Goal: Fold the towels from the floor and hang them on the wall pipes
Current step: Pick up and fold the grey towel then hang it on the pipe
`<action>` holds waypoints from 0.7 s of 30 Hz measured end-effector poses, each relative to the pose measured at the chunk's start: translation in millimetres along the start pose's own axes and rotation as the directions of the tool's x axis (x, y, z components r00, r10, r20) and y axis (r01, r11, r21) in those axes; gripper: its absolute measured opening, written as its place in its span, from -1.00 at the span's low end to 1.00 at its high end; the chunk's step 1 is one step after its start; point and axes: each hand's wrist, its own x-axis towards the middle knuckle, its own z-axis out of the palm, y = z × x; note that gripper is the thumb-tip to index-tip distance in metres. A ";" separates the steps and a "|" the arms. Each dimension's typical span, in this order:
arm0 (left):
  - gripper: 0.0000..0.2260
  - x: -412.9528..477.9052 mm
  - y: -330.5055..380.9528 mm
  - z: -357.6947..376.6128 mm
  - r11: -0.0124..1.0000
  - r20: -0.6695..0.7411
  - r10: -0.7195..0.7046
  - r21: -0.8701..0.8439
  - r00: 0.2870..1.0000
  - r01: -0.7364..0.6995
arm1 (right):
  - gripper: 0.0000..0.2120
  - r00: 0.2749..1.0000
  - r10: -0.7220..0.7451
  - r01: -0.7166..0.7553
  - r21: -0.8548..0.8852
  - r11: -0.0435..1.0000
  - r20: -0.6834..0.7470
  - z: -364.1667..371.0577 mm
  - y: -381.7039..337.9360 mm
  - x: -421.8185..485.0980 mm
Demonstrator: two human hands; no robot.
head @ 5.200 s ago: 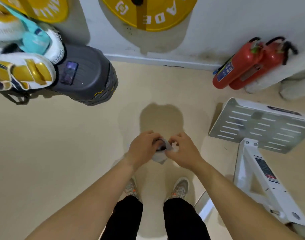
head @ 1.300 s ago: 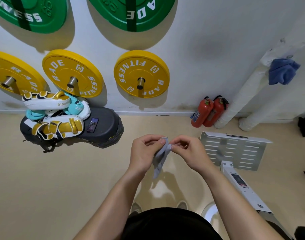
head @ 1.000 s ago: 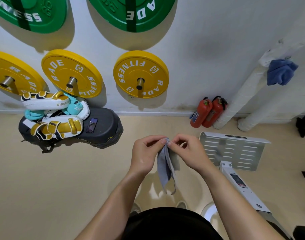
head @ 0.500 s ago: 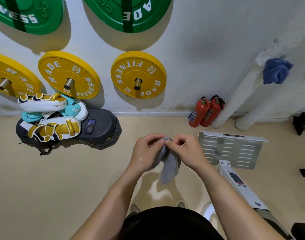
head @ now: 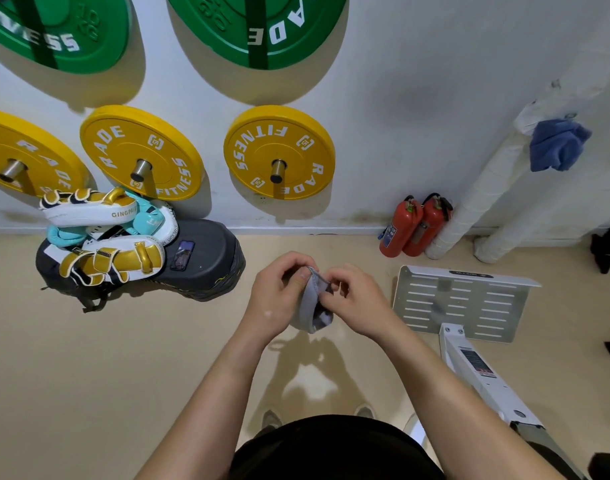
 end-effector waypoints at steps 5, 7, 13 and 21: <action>-0.81 10.5 -5.6 -26.1 1.000 -0.110 -0.008 0.007 0.994 0.009 | -0.79 0.995 0.067 -0.057 -0.128 0.990 0.075 -1.4 25.9 8.0; -0.85 16.3 -10.7 -36.5 1.000 -0.173 -0.024 0.008 0.985 0.026 | -0.81 0.985 0.155 -0.141 -0.155 0.978 0.081 -1.1 36.6 7.6; -0.86 32.6 -37.1 -61.9 0.993 -0.352 -0.094 0.033 0.931 0.113 | -0.72 0.953 0.275 -0.276 -0.010 0.961 0.125 -5.4 61.4 -1.6; -0.87 69.4 -88.9 -86.0 0.920 -0.437 -0.266 0.151 0.860 0.361 | -0.78 0.939 0.148 -0.219 0.207 0.954 0.309 -15.5 40.8 -8.6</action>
